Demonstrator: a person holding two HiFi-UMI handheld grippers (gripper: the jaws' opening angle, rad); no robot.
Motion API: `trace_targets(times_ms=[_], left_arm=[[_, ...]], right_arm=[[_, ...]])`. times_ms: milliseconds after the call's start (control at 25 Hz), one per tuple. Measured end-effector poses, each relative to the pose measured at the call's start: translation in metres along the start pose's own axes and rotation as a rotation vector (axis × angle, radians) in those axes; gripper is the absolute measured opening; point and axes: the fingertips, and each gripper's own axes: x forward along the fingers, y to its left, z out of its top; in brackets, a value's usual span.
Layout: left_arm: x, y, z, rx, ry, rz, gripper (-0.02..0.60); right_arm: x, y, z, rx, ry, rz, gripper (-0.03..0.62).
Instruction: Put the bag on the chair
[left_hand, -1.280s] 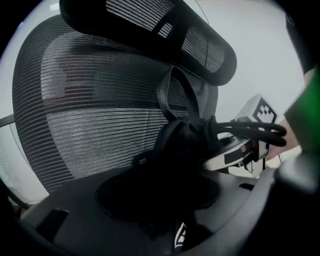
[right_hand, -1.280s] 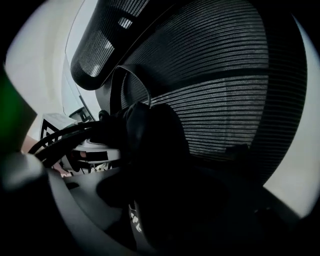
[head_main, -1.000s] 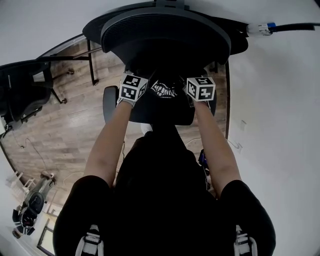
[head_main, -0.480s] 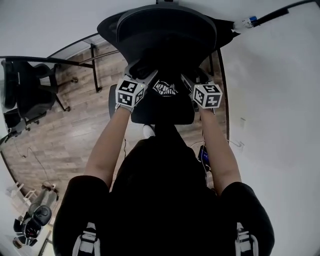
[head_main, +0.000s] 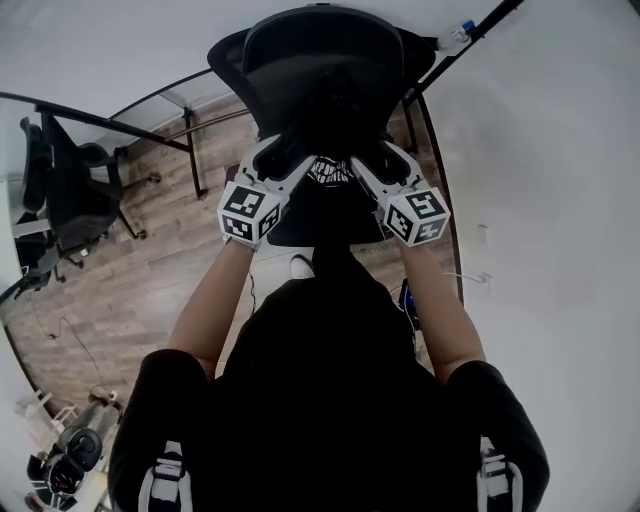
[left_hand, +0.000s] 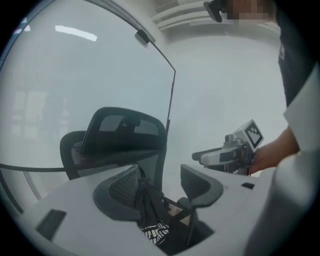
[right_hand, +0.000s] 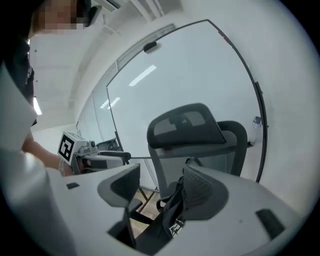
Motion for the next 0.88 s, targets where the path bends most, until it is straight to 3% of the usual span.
trace_targets(times_ms=[120, 360, 520, 720, 880], left_arm=[[-0.029, -0.033, 0.026, 0.016, -0.055, -0.028, 0.244], [-0.082, -0.087, 0.064, 0.018, -0.150, -0.112, 0.210], [-0.109, -0.121, 0.091, 0.075, -0.205, -0.152, 0.121], [-0.131, -0.152, 0.109, 0.162, -0.247, -0.185, 0.030], [-0.141, -0.163, 0.112, 0.173, -0.259, -0.183, 0.007]], right_arm=[[-0.039, 0.032, 0.024, -0.039, -0.078, 0.017, 0.239], [-0.097, 0.103, 0.068, -0.152, -0.250, 0.095, 0.104], [-0.125, 0.138, 0.085, -0.222, -0.285, 0.130, 0.010], [-0.146, 0.164, 0.092, -0.260, -0.302, 0.172, 0.000], [-0.151, 0.172, 0.087, -0.246, -0.280, 0.200, 0.000]])
